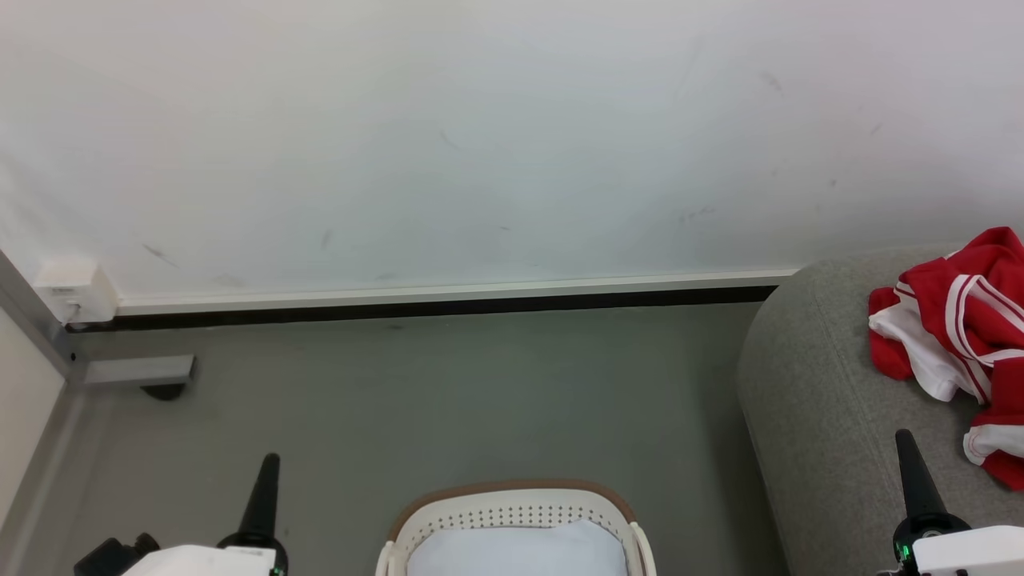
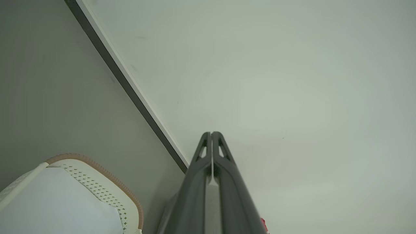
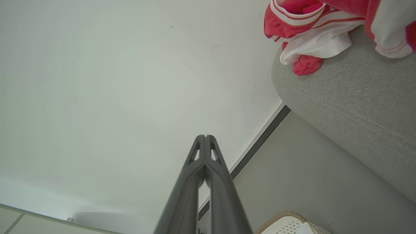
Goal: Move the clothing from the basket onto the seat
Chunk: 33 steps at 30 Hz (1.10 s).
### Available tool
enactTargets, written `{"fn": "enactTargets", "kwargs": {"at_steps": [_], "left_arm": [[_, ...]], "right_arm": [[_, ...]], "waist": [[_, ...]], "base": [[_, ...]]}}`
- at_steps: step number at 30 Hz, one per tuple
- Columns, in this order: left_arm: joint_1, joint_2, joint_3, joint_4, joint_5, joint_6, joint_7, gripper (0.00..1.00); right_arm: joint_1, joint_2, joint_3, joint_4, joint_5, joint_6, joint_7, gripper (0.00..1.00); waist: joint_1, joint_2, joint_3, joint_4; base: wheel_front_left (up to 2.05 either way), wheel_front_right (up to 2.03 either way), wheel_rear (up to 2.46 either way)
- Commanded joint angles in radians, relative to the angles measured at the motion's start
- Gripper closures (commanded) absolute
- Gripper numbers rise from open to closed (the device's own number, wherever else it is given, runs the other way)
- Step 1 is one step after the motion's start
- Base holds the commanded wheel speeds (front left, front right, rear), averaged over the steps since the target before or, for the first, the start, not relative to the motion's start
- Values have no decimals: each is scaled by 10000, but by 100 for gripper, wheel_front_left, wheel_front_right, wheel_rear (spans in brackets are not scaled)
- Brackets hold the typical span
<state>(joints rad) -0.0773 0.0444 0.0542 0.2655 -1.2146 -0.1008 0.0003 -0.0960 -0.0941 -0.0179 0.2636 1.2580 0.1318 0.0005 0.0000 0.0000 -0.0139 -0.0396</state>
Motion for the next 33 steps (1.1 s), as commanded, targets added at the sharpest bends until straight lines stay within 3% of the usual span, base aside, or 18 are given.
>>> {"fn": "enactTargets", "kwargs": {"at_steps": [1, 33], "left_arm": [[-203, 69, 77, -111, -331, -59, 112, 100], [-301, 85, 443, -180, -2735, -237, 812, 100]], "right_arm": [[-171, 3, -125, -103, 311, -11, 99, 100], [-173, 282, -702, -187, 2419, -17, 801, 100]], "waist": [[0, 0, 7, 16], [0, 0, 105, 244]], "base": [[0, 0, 0], [0, 0, 0]]}}
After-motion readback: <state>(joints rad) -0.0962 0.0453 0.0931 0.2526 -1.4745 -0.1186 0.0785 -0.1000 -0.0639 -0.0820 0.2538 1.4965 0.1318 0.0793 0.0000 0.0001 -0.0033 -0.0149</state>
